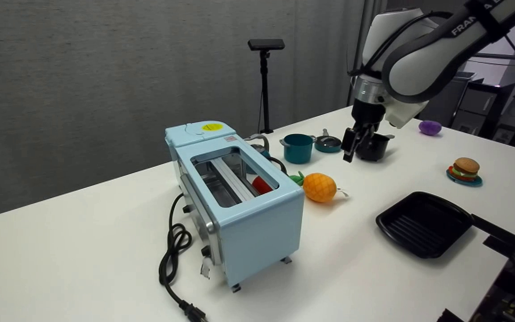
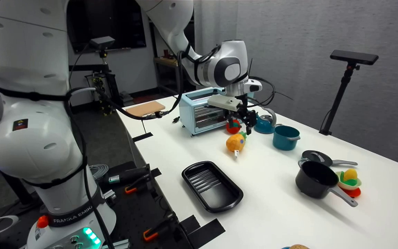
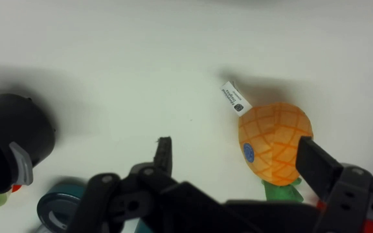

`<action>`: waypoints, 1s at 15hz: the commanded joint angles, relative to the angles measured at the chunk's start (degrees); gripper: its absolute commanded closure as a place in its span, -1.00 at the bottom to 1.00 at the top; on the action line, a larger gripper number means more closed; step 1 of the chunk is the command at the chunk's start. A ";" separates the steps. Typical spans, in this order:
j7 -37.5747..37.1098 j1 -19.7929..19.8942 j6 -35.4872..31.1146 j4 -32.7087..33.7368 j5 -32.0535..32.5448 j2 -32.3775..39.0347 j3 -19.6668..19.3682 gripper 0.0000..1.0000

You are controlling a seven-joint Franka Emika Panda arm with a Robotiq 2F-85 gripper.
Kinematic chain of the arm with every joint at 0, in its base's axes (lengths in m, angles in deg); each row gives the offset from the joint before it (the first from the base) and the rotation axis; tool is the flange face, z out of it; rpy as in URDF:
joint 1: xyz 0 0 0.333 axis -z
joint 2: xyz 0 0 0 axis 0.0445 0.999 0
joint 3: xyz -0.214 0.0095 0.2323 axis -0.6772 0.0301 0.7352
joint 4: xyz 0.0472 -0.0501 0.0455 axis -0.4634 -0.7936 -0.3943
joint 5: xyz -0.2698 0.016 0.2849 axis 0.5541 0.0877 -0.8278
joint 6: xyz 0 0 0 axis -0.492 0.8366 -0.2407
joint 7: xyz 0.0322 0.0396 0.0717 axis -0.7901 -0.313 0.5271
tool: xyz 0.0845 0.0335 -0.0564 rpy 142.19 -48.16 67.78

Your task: Move the pineapple plushie to the right

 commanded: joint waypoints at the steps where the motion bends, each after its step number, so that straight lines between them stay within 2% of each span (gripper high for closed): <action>1: -1.44 -1.69 -5.91 2.31 2.59 4.20 -1.05 -1.00; 7: -2.10 -5.14 -9.00 8.99 0.86 12.87 -0.08 -1.00; 12: -5.83 -11.31 -7.53 16.63 2.57 21.37 -2.28 -1.00; 15: -7.45 -13.84 -6.40 18.78 2.29 23.70 -3.77 -1.00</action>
